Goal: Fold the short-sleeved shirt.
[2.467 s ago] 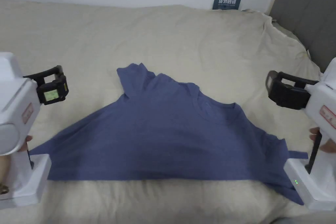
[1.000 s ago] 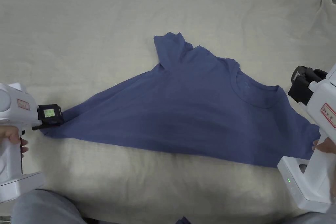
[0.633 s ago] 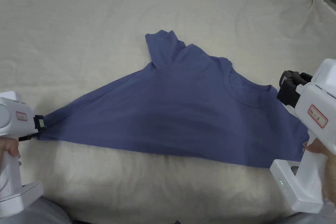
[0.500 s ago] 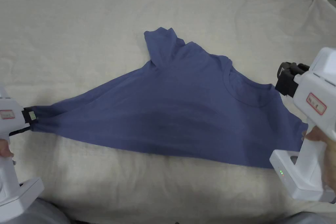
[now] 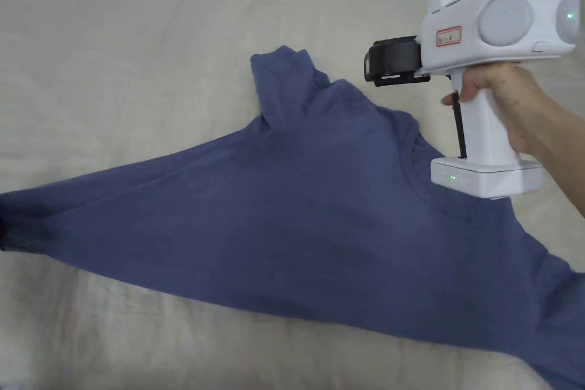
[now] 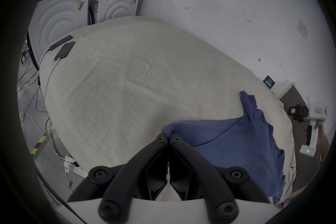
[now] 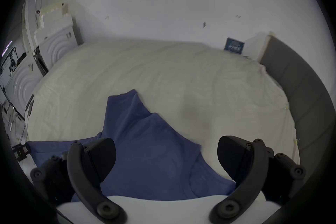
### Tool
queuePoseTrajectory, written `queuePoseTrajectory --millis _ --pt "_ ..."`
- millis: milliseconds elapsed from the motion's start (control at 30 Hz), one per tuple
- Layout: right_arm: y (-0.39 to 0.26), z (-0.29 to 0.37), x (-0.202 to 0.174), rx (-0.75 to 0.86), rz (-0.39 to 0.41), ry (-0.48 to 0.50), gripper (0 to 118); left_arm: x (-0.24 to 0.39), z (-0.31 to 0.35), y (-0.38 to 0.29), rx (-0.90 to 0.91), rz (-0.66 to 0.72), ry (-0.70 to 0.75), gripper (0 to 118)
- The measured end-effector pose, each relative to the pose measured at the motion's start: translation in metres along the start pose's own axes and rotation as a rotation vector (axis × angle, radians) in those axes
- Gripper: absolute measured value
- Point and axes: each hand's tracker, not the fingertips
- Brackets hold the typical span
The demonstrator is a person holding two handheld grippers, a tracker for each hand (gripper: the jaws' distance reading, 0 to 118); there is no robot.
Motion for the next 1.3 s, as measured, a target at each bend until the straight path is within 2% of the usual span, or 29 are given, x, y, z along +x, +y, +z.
queuePoseTrajectory --millis 67,100,200,300,400,533,633,700,767,833,900,967,1067,1167,1300 --pt "0.017 -0.033 -0.001 -0.085 0.008 0.002 112 -0.004 -0.002 -0.001 -0.019 0.029 0.007 0" --pt "0.025 -0.049 -0.004 -0.119 0.016 -0.03 112 -0.005 -0.001 -0.002 -0.02 0.043 0.003 0" --pt "0.039 -0.087 -0.008 -0.164 0.049 -0.07 112 -0.002 -0.007 -0.002 -0.025 0.035 0.023 0" --pt "0.046 -0.118 -0.011 -0.199 0.041 -0.068 111 -0.001 -0.014 -0.002 -0.031 0.04 0.036 0" --pt "0.048 -0.142 -0.011 -0.21 0.02 -0.038 99 -0.006 -0.021 -0.001 -0.036 0.067 0.033 0" --pt "0.043 -0.166 -0.008 -0.26 0.008 -0.021 76 -0.009 -0.023 -0.002 -0.044 0.054 0.051 0" --pt "0.037 -0.173 -0.007 -0.285 0.01 -0.018 35 -0.011 -0.026 -0.004 -0.055 0.063 0.053 0" --pt "0.035 -0.171 -0.008 -0.262 -0.036 0.037 2 -0.011 -0.027 -0.007 -0.062 0.064 0.058 0" --pt "0.037 -0.166 -0.01 -0.251 -0.052 0.04 2 -0.007 -0.028 -0.008 -0.065 0.043 0.065 0" --pt "0.041 -0.153 -0.014 -0.24 -0.02 0.038 2 -0.005 -0.027 -0.008 -0.06 0.028 0.074 0" --pt "0.045 -0.137 -0.013 -0.213 -0.001 0.035 2 -0.006 -0.026 -0.004 -0.051 0.038 0.064 0" --pt "0.05 -0.109 -0.008 -0.148 -0.014 0.058 2 -0.006 -0.021 0.0 -0.033 0.072 0.047 0" --pt "0.043 -0.047 0.008 -0.023 -0.055 0.097 2 0.0 -0.007 0.003 0.013 0.085 0.017 0" --pt "0.028 0.026 0.028 0.085 -0.07 0.075 2 0.006 0.002 0.007 0.042 0.076 -0.002 0" --pt "-0.006 0.126 0.062 0.201 -0.163 0.081 2 0.014 0.02 0.015 0.116 0.099 -0.062 0"
